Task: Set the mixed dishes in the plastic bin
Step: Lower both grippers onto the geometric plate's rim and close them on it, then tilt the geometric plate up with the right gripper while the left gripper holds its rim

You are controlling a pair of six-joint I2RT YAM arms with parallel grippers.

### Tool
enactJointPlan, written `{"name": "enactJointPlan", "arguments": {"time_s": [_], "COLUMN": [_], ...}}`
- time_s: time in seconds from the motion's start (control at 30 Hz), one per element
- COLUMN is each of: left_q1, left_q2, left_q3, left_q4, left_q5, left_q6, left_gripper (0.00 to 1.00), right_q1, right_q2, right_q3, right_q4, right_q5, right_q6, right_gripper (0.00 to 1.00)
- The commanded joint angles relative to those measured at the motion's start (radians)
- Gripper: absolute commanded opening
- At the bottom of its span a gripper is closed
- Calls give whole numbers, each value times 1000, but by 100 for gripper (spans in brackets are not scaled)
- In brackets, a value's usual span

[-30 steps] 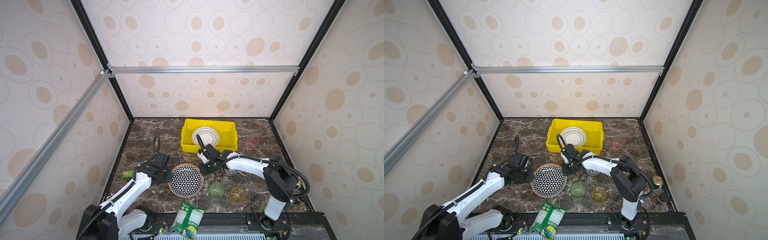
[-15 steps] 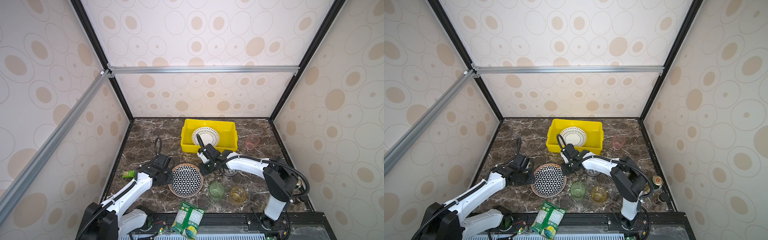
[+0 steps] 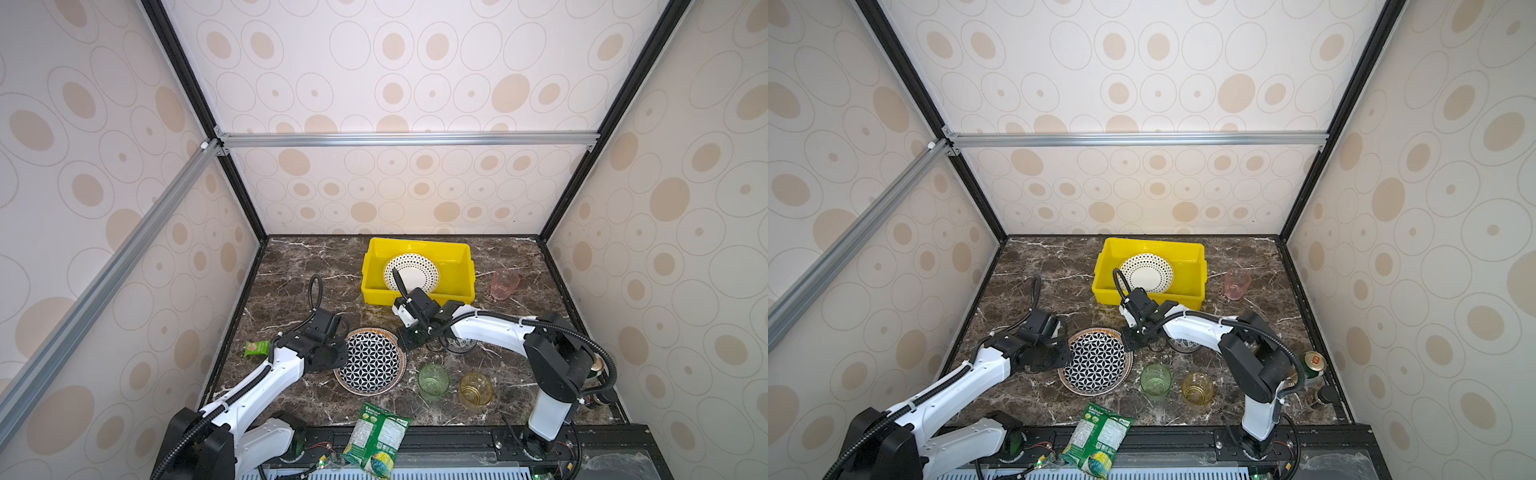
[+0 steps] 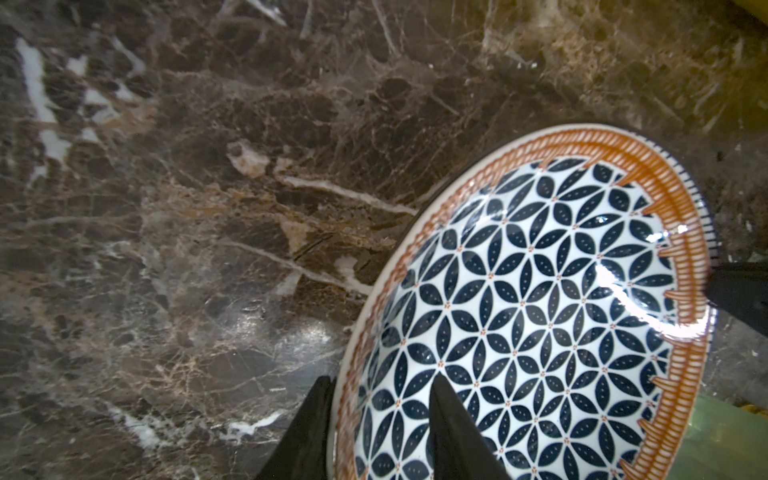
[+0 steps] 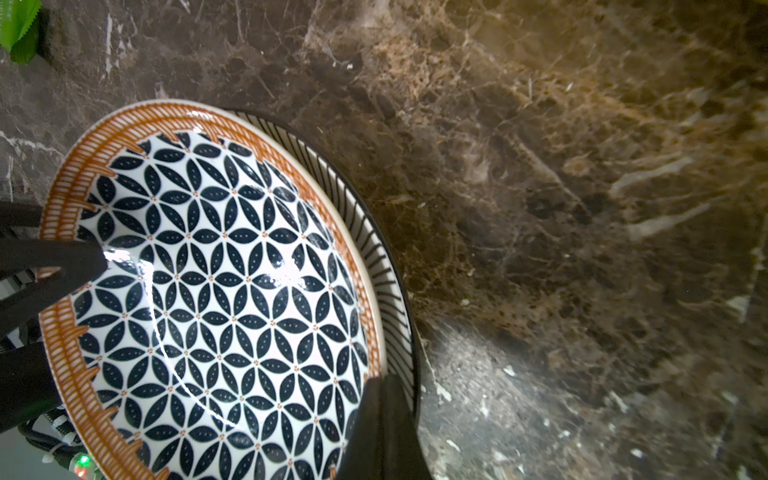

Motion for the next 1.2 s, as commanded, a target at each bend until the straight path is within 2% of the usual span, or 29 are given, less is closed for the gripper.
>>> {"name": "enactJointPlan", "arguments": {"time_s": [0.0,0.2,0.5,0.6,0.77,0.9,1.07,1.17], "left_q1": [-6,-7,-7,-7,-5,-6,-6,-6], "left_q2": [-15,-18,-21,-29,-41,-55,-69,-73], "left_q3": [-3,-4,-9,-9,-6,0,6,13], "left_q4": [12,10,12,9,-5,-22,-42,-51], "left_q5": [7,9,6,-1,-15,-36,-49,-60], "left_q6": [-25,-25,-23,-25,-25,-26,-22,-19], "left_gripper": [37,35,24,23,15,13,0,0], "right_q1": [23,26,35,40,49,53,55,58], "right_q2": [36,36,35,35,33,29,18,5], "right_q3": [-14,-11,0,1,4,10,27,32], "right_q4": [-12,-13,-8,-5,-3,-5,-14,-13], "right_q5": [-54,-57,-69,-71,-72,-71,-67,-62], "right_q6": [-4,-4,-3,-2,-1,-1,-7,-10], "right_gripper": [1,0,0,1,0,0,1,1]}}
